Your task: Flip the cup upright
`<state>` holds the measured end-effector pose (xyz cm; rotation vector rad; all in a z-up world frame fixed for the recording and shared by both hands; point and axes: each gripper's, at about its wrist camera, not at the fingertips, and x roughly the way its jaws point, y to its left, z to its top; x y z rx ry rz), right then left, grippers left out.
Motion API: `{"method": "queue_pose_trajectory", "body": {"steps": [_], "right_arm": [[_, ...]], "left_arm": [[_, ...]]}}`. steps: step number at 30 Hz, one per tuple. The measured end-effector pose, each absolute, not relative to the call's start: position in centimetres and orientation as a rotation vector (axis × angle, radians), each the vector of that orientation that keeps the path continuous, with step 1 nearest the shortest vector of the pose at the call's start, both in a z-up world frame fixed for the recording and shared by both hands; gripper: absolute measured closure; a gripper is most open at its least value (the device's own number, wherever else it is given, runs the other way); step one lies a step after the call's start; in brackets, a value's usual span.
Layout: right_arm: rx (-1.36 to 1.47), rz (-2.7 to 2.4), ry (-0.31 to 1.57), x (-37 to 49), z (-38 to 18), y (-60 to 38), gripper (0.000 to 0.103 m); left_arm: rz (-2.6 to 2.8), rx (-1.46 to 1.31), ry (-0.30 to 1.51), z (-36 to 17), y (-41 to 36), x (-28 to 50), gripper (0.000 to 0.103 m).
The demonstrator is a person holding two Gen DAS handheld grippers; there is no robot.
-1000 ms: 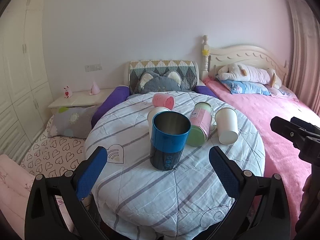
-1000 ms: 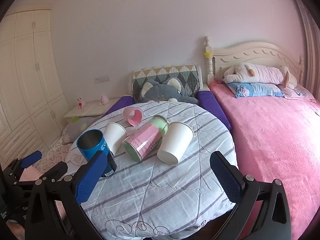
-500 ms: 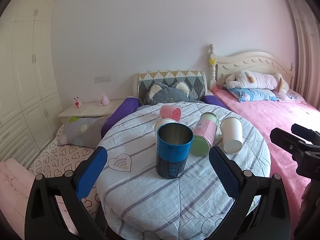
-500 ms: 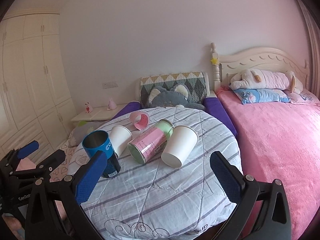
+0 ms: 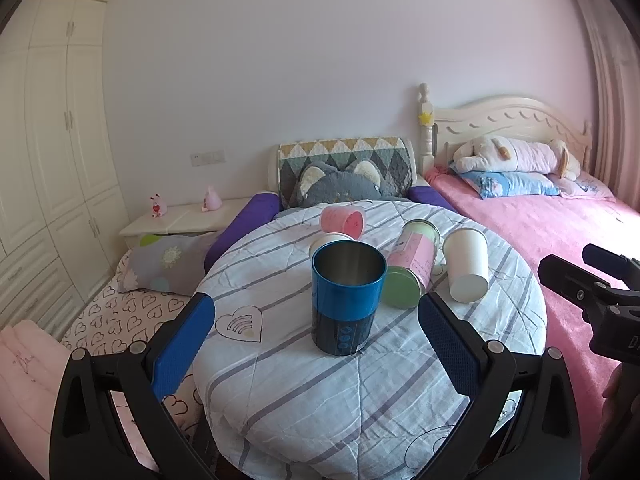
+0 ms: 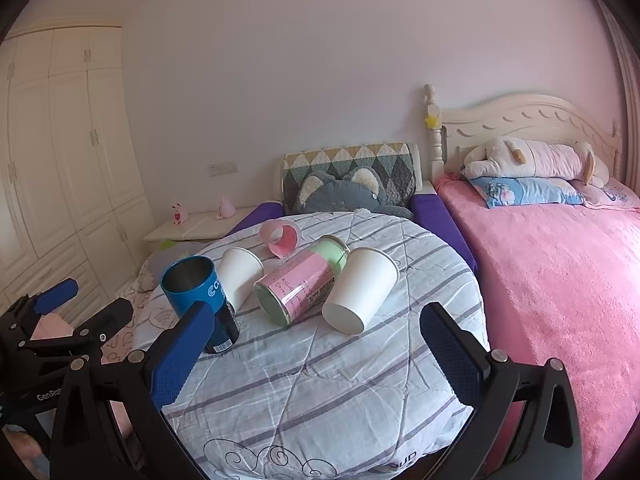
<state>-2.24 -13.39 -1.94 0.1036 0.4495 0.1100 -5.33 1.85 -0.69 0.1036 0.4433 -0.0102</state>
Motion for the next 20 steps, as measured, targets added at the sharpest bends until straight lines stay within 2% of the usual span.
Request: {"method": "queue_pose_trajectory", "body": {"steps": [20], "right_arm": [[0.123, 0.109, 0.477, -1.77, -2.4, -13.54, 0.0]], "left_arm": [[0.007, 0.114, 0.424, -1.17, 1.9, -5.51, 0.0]]}}
